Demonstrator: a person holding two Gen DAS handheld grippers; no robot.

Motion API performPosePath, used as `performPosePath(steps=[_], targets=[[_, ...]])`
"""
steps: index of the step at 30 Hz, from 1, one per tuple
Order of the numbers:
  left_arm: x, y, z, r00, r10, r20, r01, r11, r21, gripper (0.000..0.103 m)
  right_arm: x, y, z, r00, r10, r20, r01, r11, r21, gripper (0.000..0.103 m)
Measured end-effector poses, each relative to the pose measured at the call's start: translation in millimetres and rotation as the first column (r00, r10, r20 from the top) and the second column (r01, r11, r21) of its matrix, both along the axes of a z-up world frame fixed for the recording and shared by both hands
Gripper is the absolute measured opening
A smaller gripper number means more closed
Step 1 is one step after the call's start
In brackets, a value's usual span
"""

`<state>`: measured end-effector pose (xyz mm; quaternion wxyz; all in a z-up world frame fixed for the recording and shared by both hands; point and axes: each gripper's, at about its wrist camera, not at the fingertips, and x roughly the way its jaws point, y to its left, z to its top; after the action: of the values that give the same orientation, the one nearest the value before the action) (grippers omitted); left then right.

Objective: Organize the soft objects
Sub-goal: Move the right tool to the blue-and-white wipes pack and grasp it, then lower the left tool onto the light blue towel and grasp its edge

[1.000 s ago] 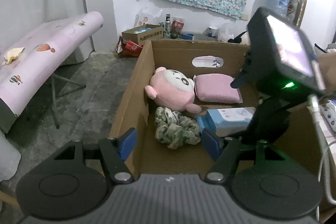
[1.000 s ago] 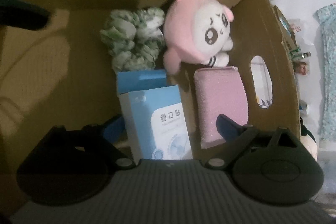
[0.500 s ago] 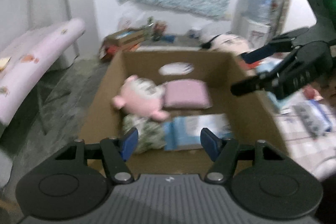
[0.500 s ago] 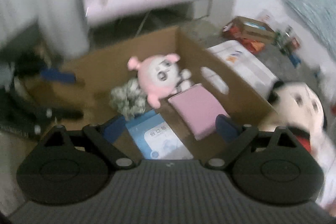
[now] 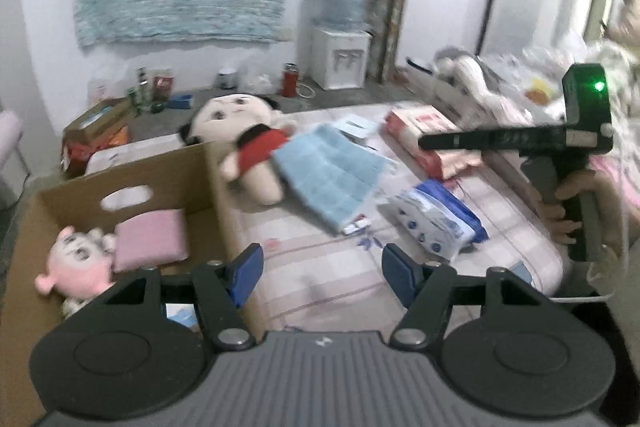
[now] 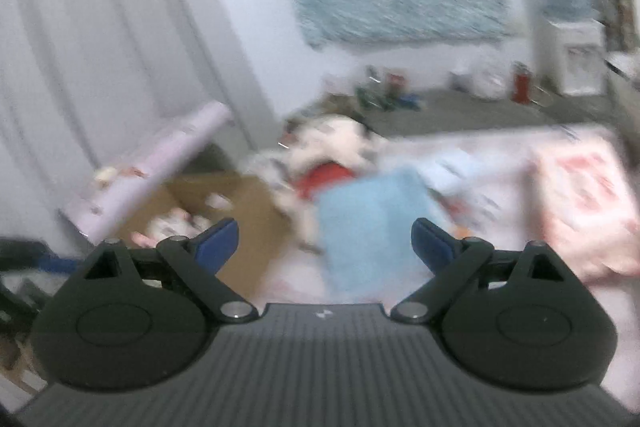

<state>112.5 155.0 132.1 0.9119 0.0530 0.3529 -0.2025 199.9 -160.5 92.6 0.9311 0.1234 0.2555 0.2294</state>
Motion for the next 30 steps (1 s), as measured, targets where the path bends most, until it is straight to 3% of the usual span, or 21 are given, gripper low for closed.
performPosePath(steps=[4,9,12,16,19,21,26,30], targets=[[19,-43,-14,0.999,-0.043,-0.032,0.044,0.998,0.037,0.067,-6,-31,-44,0.998,-0.045,-0.051,0.04,0.996,-0.083,0.094],[44,-83,-39,0.992,-0.079,-0.102,0.083,0.996,0.029,0.067,8,-49,-93,0.988,-0.078,-0.134,0.074,0.997,-0.038,0.102],[52,-100,-50,0.99,-0.098,-0.103,0.103,0.993,0.052,0.067,28,-41,-114,0.968,-0.084,-0.235,0.068,0.995,-0.076,0.102],[77,-109,-64,0.991,-0.058,-0.125,0.066,0.996,0.062,0.067,37,-17,-126,0.96,-0.038,-0.279,-0.006,0.988,-0.157,0.102],[103,-109,-71,0.99,-0.005,-0.142,0.015,0.997,0.073,0.068,25,9,-133,0.98,-0.037,-0.195,-0.029,0.946,-0.324,0.102],[120,-110,-74,0.992,0.021,-0.123,-0.011,0.996,0.085,0.069,17,18,-137,0.989,-0.065,-0.131,0.012,0.929,-0.371,0.09],[167,-92,-89,0.971,0.161,-0.179,-0.17,0.985,-0.039,0.071,12,11,-134,0.985,-0.137,-0.104,0.098,0.945,-0.312,0.078],[189,-79,-106,0.942,0.262,-0.209,-0.281,0.958,-0.063,0.071,12,-5,-130,0.98,-0.152,-0.132,0.123,0.97,-0.207,0.077]])
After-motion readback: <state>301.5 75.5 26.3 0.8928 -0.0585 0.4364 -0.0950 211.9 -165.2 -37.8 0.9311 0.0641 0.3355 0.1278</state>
